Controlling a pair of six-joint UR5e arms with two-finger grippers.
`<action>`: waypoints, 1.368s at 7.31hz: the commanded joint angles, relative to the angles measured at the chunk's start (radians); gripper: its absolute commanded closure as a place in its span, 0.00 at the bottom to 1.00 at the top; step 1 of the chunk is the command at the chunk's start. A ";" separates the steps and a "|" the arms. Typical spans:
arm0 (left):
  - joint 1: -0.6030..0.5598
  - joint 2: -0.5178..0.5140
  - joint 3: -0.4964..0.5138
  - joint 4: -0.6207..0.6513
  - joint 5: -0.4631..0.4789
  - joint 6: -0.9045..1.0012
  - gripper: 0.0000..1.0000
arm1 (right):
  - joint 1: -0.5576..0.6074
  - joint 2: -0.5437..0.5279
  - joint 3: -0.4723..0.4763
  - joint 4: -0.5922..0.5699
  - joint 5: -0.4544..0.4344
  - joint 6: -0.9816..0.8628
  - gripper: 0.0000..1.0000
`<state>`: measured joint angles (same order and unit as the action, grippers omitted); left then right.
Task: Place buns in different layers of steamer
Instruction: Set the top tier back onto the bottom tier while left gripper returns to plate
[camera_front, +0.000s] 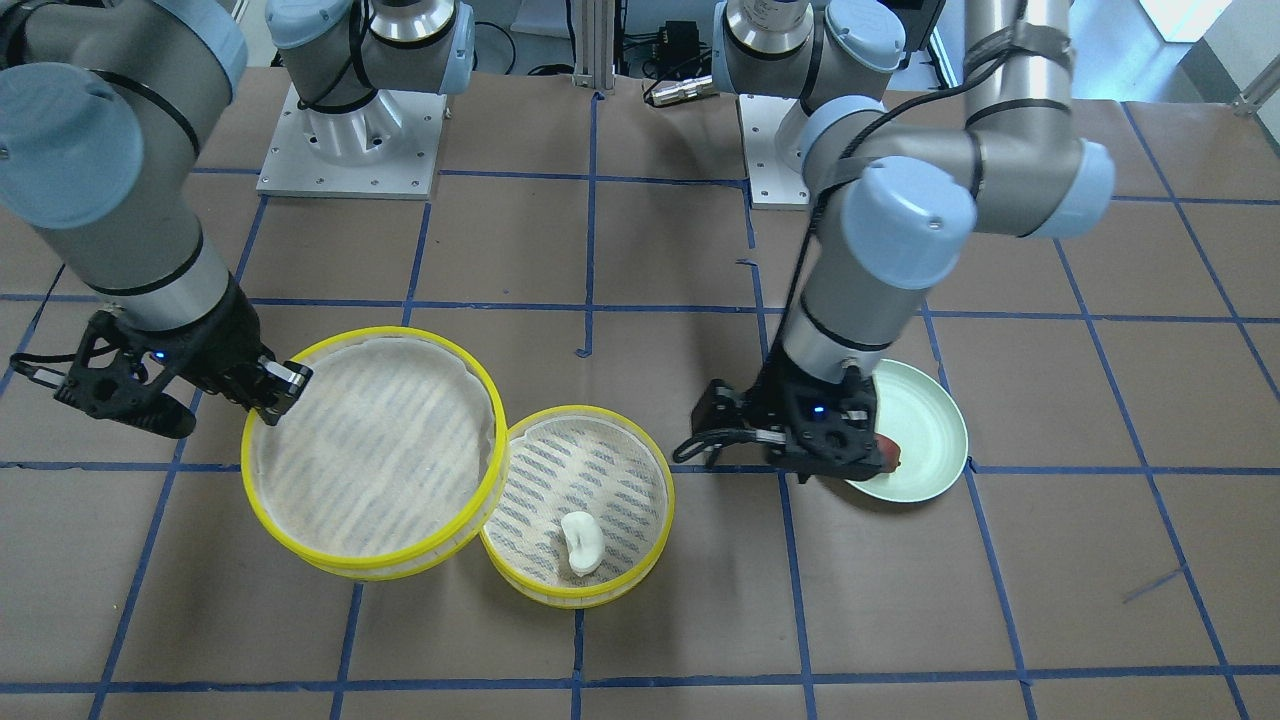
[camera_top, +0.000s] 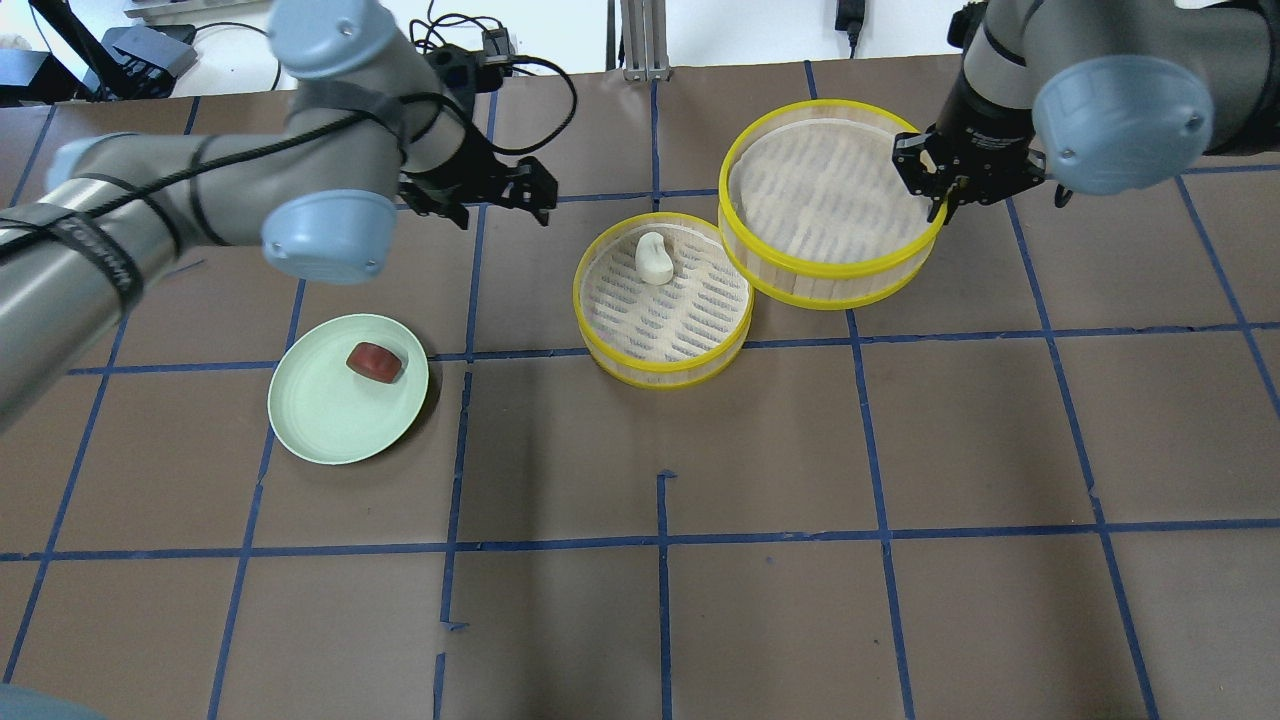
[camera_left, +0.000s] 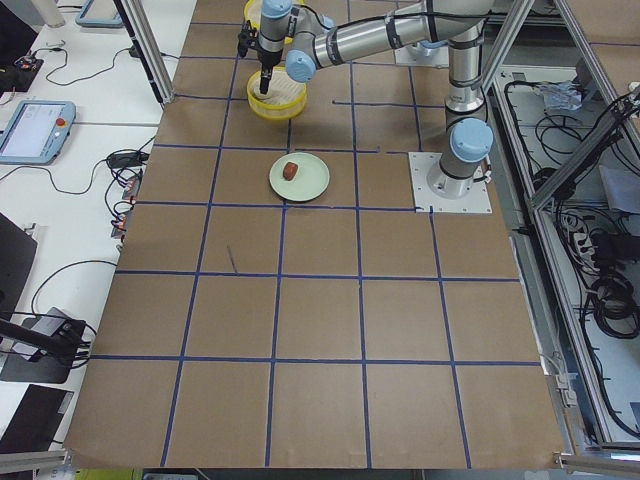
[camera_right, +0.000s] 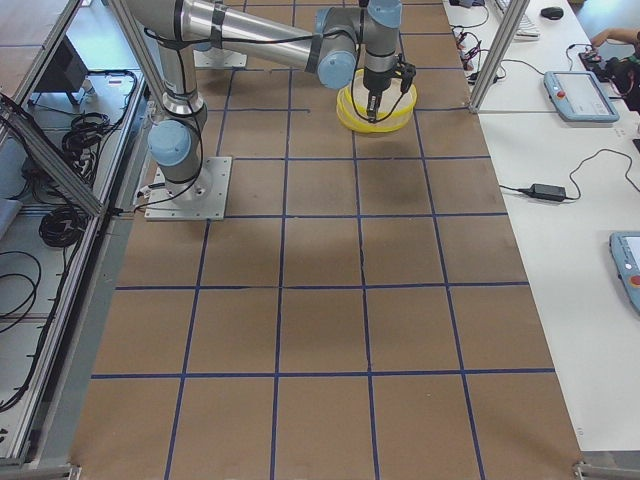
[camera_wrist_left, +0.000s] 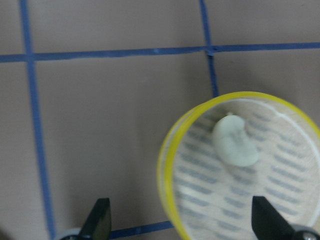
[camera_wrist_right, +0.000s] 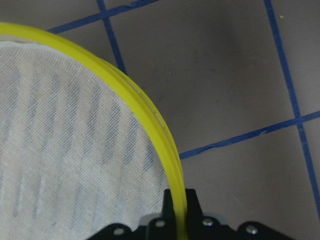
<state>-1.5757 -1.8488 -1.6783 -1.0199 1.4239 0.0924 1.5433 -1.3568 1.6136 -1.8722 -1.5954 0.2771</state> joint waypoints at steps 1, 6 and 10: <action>0.194 0.024 -0.050 -0.091 0.003 0.256 0.00 | 0.151 0.071 -0.009 -0.054 0.000 0.197 0.90; 0.233 -0.134 -0.123 0.027 0.049 0.383 0.00 | 0.282 0.208 -0.038 -0.140 -0.046 0.326 0.90; 0.235 -0.159 -0.185 0.027 0.053 0.420 0.12 | 0.282 0.206 -0.024 -0.137 -0.038 0.338 0.89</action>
<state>-1.3408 -2.0091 -1.8287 -0.9944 1.4762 0.4993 1.8251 -1.1475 1.5819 -2.0108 -1.6393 0.6112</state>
